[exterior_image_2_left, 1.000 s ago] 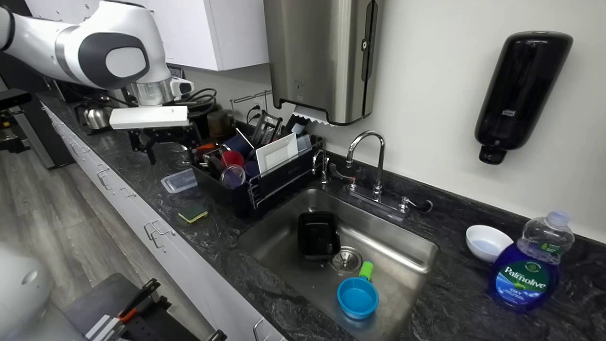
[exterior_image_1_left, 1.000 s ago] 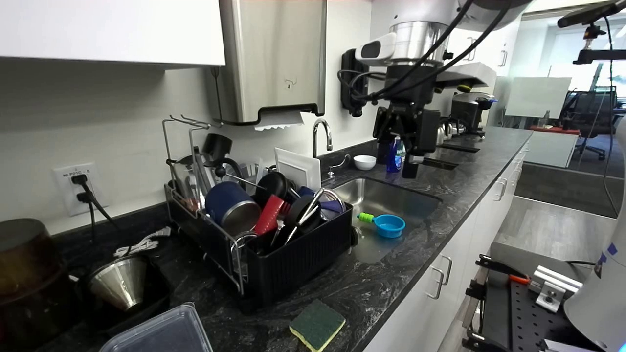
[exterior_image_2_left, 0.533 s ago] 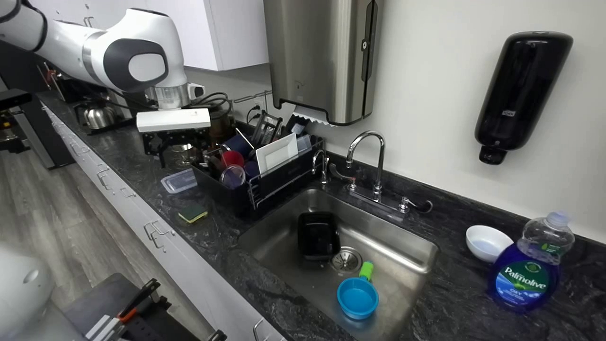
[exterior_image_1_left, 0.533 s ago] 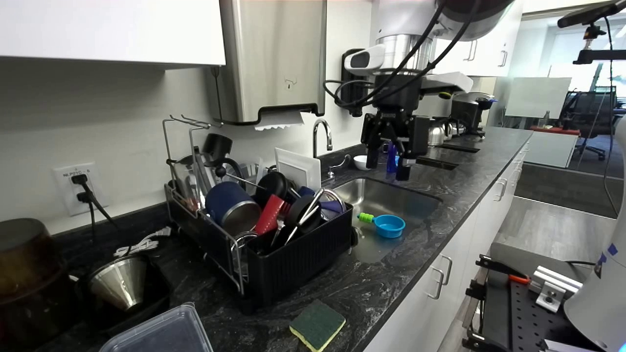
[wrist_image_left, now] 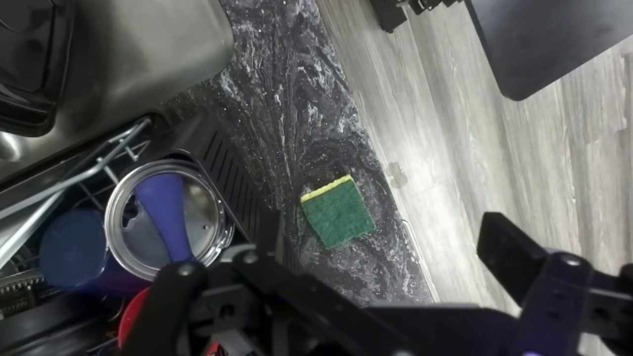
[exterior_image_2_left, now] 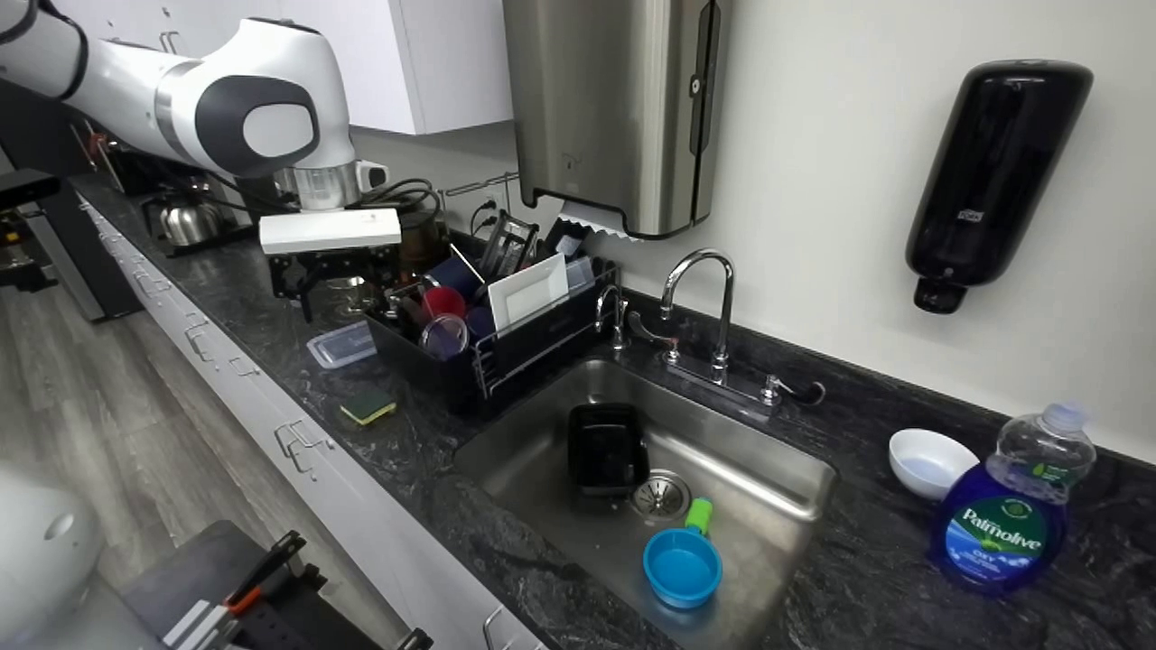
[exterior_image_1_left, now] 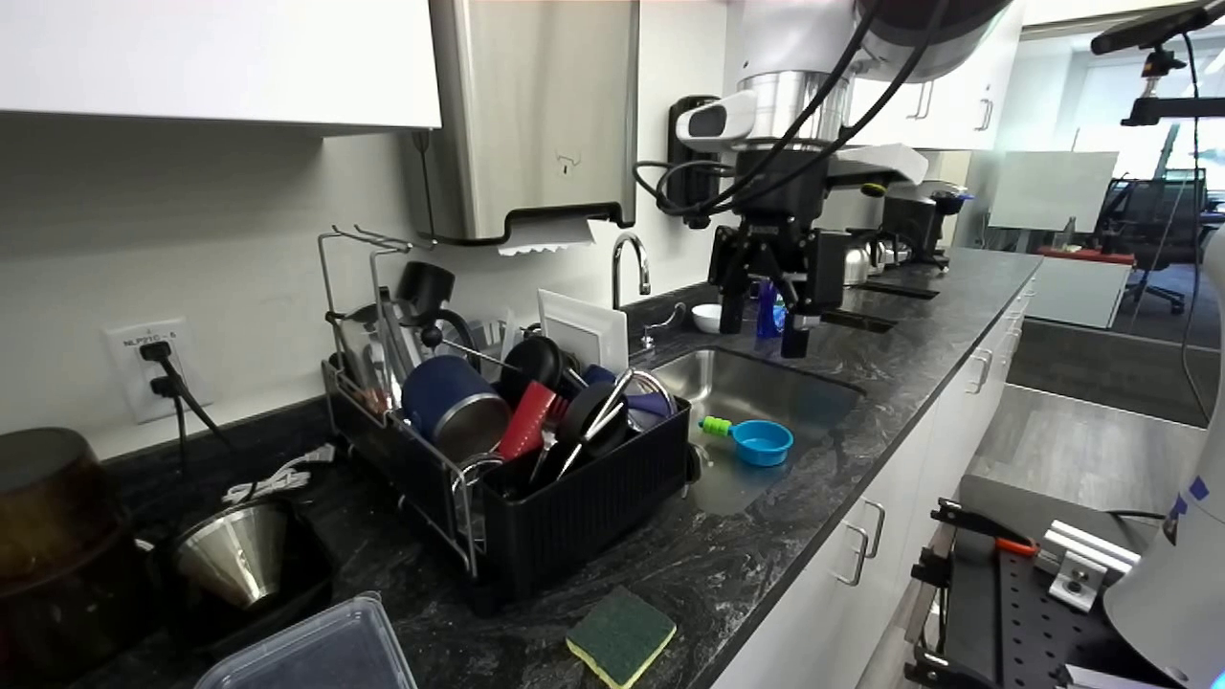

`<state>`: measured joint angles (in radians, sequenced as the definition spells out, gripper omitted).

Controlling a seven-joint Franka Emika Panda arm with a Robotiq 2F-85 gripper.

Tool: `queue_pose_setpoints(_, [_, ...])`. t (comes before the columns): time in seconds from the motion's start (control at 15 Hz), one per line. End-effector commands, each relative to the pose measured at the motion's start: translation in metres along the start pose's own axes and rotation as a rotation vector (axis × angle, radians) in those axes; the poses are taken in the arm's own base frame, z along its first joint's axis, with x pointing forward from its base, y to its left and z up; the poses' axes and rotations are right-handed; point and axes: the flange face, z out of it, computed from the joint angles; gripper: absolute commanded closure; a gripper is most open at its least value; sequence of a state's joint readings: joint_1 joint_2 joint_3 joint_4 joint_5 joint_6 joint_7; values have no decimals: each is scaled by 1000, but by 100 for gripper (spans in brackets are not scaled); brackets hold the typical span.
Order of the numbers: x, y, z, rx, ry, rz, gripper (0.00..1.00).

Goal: Move the knife from the left side of the drying rack to the right side.

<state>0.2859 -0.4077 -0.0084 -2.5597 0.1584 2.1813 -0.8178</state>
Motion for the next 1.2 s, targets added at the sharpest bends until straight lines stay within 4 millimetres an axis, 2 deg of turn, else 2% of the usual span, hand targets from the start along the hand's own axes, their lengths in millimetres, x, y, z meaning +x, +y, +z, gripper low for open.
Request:
queue_pose_setpoints(0.0, [1,-2,11,22,-1,-102,0])
queue_pose_setpoints(0.33, [7,-1,39,5,4,-295,0])
queue_pose_setpoints(0.47, [7,6,52,-6,-5,-371,0])
queue_pose_setpoints(0.6, [6,15,56,-36,12,-430,0])
queue_pose_setpoints(0.87, [10,25,39,-133,73,-518,0])
queue_pose_setpoints(1.13, [13,24,17,-230,147,-579,0])
